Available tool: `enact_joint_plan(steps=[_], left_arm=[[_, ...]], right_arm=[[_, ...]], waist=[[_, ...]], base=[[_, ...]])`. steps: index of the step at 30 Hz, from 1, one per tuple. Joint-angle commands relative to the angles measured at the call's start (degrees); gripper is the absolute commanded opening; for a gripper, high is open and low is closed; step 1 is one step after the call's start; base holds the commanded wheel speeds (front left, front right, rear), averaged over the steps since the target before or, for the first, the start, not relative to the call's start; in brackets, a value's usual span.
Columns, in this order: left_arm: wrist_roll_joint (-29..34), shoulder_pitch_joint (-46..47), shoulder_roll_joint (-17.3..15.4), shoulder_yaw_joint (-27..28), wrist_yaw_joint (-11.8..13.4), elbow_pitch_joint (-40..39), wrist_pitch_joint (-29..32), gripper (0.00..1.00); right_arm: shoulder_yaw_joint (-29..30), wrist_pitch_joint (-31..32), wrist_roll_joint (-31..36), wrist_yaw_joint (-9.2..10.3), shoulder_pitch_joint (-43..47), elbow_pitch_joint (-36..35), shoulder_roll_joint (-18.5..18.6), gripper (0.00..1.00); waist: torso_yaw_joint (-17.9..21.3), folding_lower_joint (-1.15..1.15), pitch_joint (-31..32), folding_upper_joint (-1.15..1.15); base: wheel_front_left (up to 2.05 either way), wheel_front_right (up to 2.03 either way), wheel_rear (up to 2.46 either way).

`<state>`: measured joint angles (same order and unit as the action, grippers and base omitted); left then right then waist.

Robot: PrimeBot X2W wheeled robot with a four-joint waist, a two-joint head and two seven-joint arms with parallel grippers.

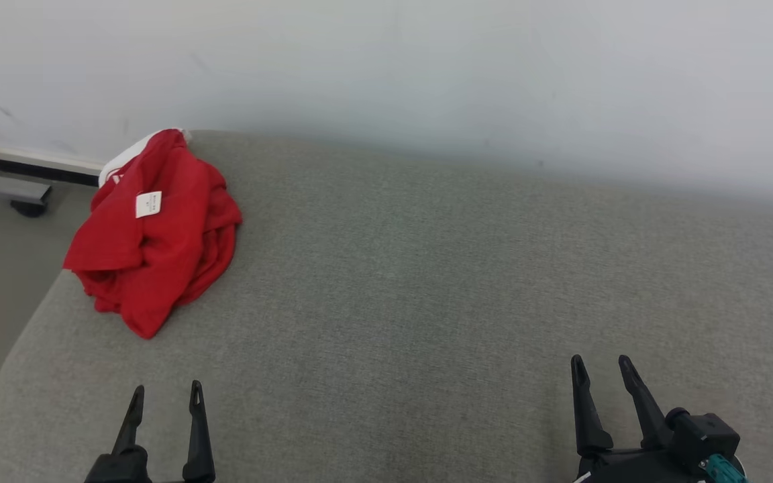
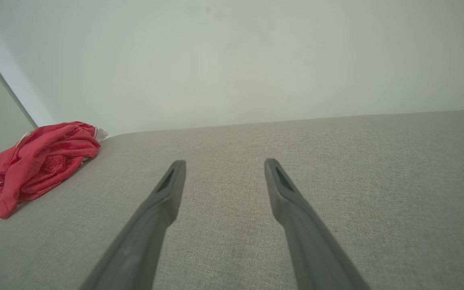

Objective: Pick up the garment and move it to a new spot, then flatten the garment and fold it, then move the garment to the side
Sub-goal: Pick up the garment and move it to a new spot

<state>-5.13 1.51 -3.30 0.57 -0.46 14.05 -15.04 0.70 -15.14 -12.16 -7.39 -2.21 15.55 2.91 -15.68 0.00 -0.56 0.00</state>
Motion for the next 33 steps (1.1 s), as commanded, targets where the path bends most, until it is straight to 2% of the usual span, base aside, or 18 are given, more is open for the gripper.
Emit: enact_joint_plan(steps=[1,18,33], left_arm=[[-0.07,-0.02,-0.02,0.21,0.3,-0.15,-0.22,1.0],[-0.82,-0.84,0.25,0.91,1.47,-0.53,-0.21,1.0],[-0.79,-1.32,0.12,2.51,1.91,-0.64,-0.21,1.0]], right_arm=[[-0.07,-0.02,0.32,-0.19,-0.14,0.05,-0.05,1.0],[-0.35,-0.03,1.0,-0.19,0.09,0.08,-0.05,1.0],[-1.27,-0.02,0.38,-0.19,-0.29,0.61,-0.04,1.0]], waist=[[-3.04,0.0,-0.71,0.0],[-11.38,0.0,-0.39,0.0],[-13.68,0.0,-0.15,0.0]], base=[[0.0,0.0,0.0],[0.0,0.0,0.0],[0.0,0.0,0.0]])
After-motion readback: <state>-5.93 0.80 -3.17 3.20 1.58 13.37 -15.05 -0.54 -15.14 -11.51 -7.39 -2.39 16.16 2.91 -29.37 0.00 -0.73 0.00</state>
